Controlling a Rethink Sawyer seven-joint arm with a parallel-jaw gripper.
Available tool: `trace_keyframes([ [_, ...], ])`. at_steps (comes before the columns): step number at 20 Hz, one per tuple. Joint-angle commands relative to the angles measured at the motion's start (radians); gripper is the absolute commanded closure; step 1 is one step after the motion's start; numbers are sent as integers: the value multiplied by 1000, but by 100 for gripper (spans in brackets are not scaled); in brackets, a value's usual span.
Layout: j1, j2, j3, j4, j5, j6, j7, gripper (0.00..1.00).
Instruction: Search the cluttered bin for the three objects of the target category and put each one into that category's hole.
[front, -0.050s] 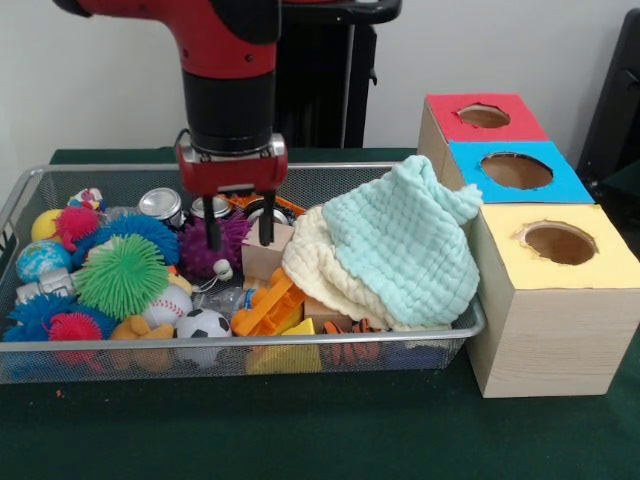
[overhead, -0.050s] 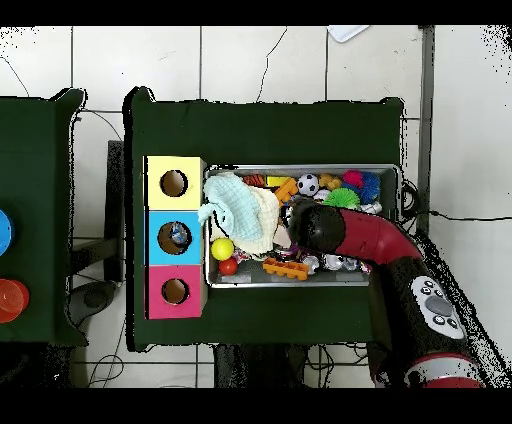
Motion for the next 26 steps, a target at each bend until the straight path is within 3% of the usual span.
trace_keyframes([
  [1,41,114,9,-59,10,-63,184,0],
  [12,49,227,-23,-205,-32,-115,115,0],
  [22,35,203,-39,-253,-70,-30,26,0],
  [26,10,295,-10,-283,-52,-15,31,0],
])
